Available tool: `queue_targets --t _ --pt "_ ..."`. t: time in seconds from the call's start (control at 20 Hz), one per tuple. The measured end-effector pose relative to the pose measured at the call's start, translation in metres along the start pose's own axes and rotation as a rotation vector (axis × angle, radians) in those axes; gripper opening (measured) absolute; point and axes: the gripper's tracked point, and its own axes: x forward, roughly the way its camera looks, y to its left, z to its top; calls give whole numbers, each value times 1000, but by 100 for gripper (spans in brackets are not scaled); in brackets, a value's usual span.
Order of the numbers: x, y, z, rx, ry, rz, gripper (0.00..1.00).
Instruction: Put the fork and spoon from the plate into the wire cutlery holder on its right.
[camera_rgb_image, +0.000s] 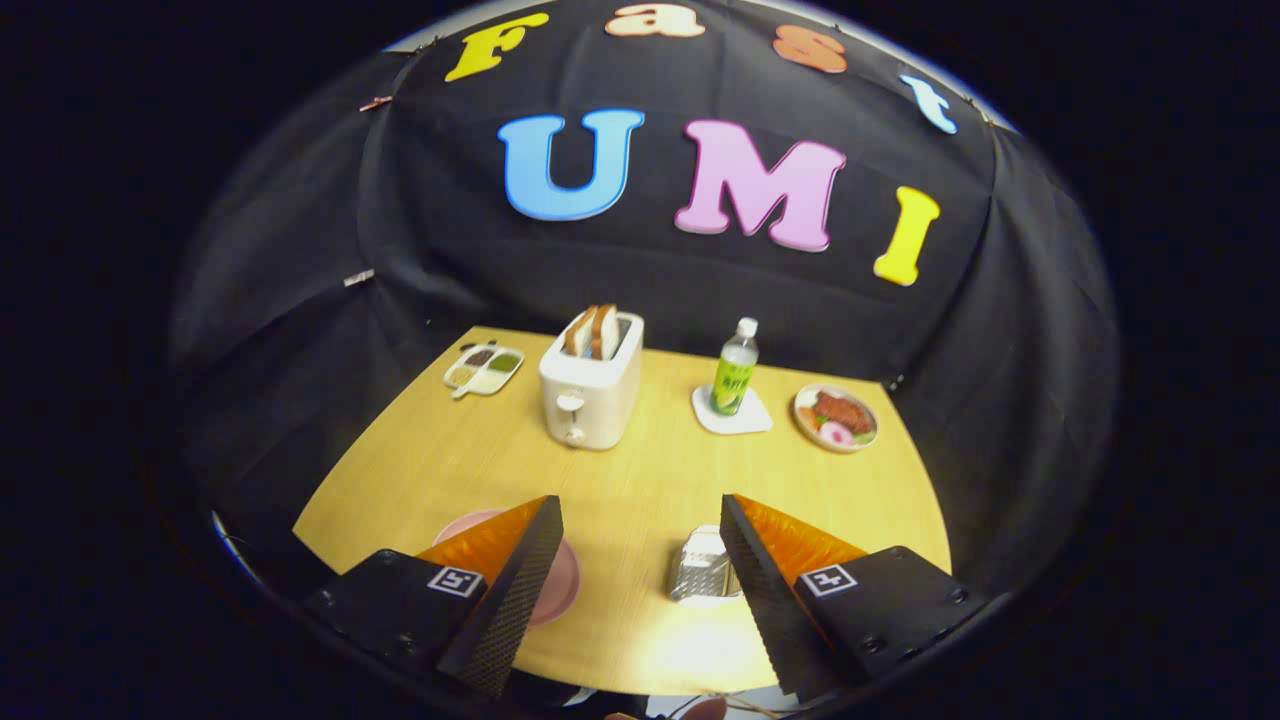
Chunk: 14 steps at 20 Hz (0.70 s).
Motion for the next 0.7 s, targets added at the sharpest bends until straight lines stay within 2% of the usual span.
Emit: queue_targets --t 0.15,0.35,0.45,0.65,0.7 --pt "16 36 -46 5 196 113 99" --pt "37 76 -108 -32 382 193 98" --pt "53 89 -128 -58 435 210 90" --pt "82 106 -167 -107 526 208 84" --pt "90 106 -177 -123 554 191 74"
